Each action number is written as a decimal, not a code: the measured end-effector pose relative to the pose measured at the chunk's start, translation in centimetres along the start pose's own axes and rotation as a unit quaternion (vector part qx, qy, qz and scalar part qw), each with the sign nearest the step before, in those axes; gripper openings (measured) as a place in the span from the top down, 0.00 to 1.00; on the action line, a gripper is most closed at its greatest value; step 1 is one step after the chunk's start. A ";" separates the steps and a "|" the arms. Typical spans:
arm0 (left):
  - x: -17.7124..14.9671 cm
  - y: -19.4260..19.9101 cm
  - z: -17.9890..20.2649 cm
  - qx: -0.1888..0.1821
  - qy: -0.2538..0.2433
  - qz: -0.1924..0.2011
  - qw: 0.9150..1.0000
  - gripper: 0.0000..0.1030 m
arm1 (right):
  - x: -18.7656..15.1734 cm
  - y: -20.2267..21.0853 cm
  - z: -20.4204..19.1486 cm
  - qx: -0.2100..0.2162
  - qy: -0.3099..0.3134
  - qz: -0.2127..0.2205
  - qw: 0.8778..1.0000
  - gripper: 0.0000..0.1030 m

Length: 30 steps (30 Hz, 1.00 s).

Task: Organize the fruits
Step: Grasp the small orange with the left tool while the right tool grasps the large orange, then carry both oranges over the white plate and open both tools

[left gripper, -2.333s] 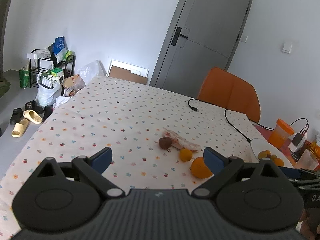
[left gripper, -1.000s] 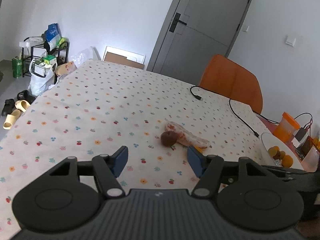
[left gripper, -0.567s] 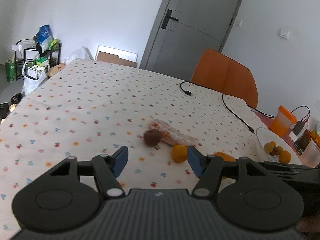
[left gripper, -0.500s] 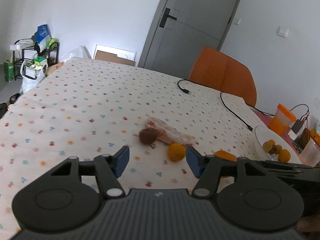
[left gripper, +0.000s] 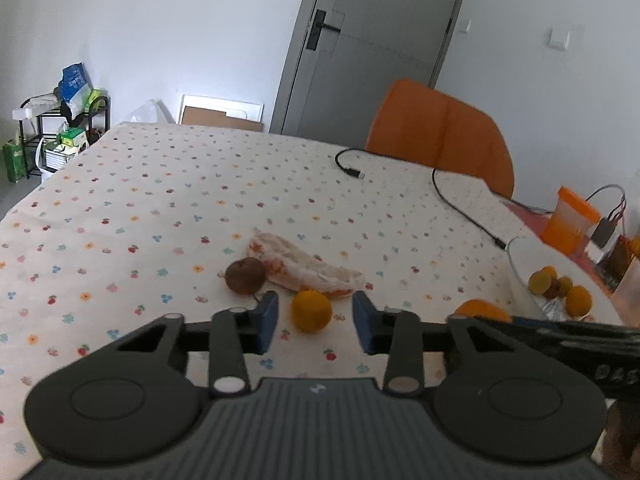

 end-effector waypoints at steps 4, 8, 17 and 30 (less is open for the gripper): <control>-0.5 -0.7 0.5 0.019 -0.010 -0.009 1.000 0.75 | -0.2 0.4 0.6 0.007 -0.007 0.005 1.000 0.62; -0.7 -0.3 0.9 0.015 -0.009 -0.008 1.000 0.80 | -0.4 0.6 0.7 0.015 -0.007 0.004 1.000 0.62; -0.7 1.2 1.4 0.002 -0.013 0.007 1.000 0.83 | -0.7 1.4 0.6 0.010 -0.008 0.008 1.000 0.62; -1.1 3.8 1.8 -0.017 -0.016 0.028 0.999 0.93 | -1.0 3.5 -0.5 0.008 0.002 0.027 1.000 0.62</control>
Point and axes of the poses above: each gripper's, at about its wrist camera, not at the fingertips, and y roughly against the way its jaws point, z to its right, x to its top, the point moved 8 cm from there along -y, roughly the way its jaws point, and after that the axes turned 10 degrees about -z, right-handed, at the moved point
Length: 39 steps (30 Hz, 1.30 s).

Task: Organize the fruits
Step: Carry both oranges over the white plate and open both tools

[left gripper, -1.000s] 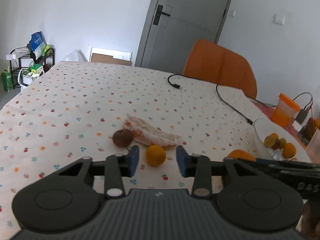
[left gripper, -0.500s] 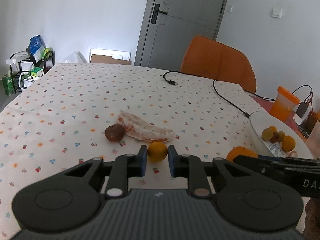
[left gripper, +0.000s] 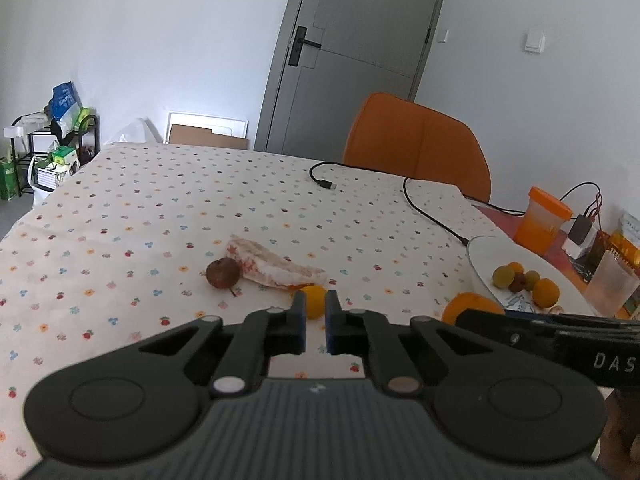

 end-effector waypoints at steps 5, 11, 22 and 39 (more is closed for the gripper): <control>-0.5 -0.1 -1.0 -0.001 0.021 -0.010 1.000 0.89 | -0.1 0.7 -0.2 -0.007 0.001 0.005 1.000 0.62; -0.8 -1.1 -1.2 -0.005 0.030 -0.025 0.999 0.74 | -0.6 0.6 -0.2 -0.012 -0.001 0.001 1.000 0.62; -0.1 -4.1 0.2 -0.003 0.015 -0.039 0.999 0.67 | 0.1 1.0 1.3 -0.020 -0.007 0.011 1.000 0.62; 1.3 -3.8 2.7 0.008 -0.015 -0.019 1.000 0.78 | 0.3 2.0 3.3 -0.019 -0.026 0.025 0.999 0.62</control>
Point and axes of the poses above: each gripper's, at about its wrist camera, not at the fingertips, and y roughly against the way its jaws point, z to its right, x to its top, the point moved 8 cm from there along -y, roughly the way its jaws point, and after that the axes turned 10 degrees about -z, right-handed, at the moved point
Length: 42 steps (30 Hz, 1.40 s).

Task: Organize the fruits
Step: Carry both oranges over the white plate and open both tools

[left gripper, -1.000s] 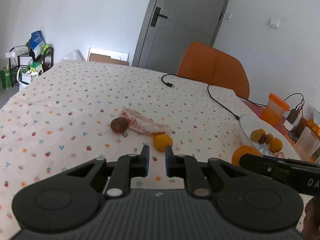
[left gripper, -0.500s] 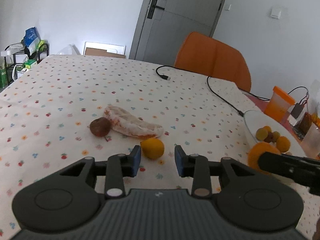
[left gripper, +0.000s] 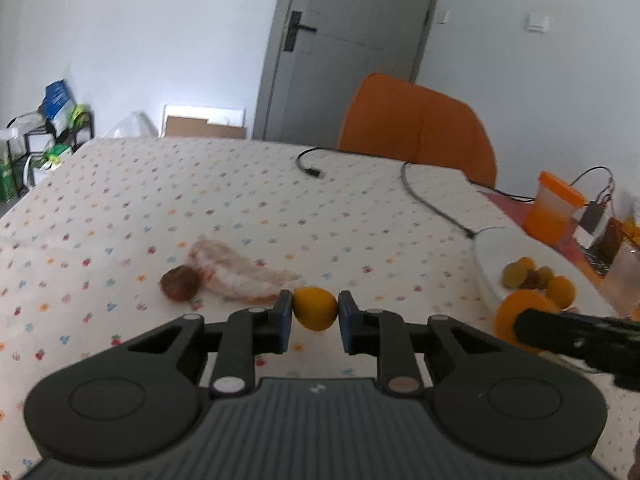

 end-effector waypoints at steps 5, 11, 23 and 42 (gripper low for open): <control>0.4 0.8 2.3 -0.020 -0.019 0.008 1.000 0.78 | 0.1 1.0 0.6 -0.001 -0.007 0.007 1.000 0.62; 0.2 1.4 4.6 -0.042 -0.037 0.011 0.998 0.78 | 0.1 2.4 2.3 -0.018 -0.020 0.020 0.999 0.62; -0.6 1.1 9.4 -0.074 -0.077 0.003 0.994 0.78 | -1.4 5.3 6.4 -0.061 -0.057 0.035 0.996 0.62; -1.0 0.2 15.5 -0.099 -0.133 -0.006 0.986 0.78 | -3.0 9.1 11.4 -0.077 -0.100 0.070 0.989 0.59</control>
Point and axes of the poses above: each gripper's, at about its wrist camera, not at the fingertips, and y roughly against the way its jaws point, z to its right, x to its top, the point moved 8 cm from there along -y, roughly the way its jaws point, and after that the axes turned 10 degrees about -z, right-handed, at the moved point
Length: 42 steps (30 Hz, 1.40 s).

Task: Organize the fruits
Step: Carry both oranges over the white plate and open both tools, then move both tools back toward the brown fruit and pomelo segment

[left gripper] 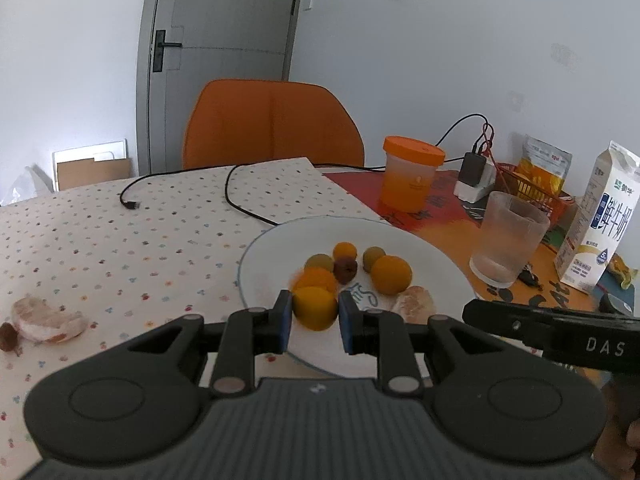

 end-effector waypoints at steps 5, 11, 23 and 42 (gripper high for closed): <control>-0.1 -0.5 0.4 -0.005 0.005 -0.010 1.000 0.78 | -0.2 -0.2 0.6 -0.002 -0.007 -0.004 1.000 0.59; -0.4 0.1 -0.5 0.000 0.024 -0.014 1.000 0.70 | -0.3 -0.1 0.1 0.001 -0.003 -0.005 1.000 0.59; -0.7 2.7 -4.6 0.054 0.073 0.000 0.996 0.19 | -0.1 -0.6 -1.5 0.011 0.002 -0.007 1.000 0.58; -3.1 8.3 -10.5 0.082 0.099 0.021 0.991 0.05 | -0.3 -2.1 -7.3 0.029 0.049 -0.017 0.998 0.08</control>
Point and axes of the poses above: each gripper's, at about its wrist camera, not at the fingertips, and y roughly against the way its jaws point, z to its right, x to its top, the point moved 8 cm from there along -y, roughly the way its jaws point, and after that the axes turned 10 degrees about -z, right-handed, at the moved point
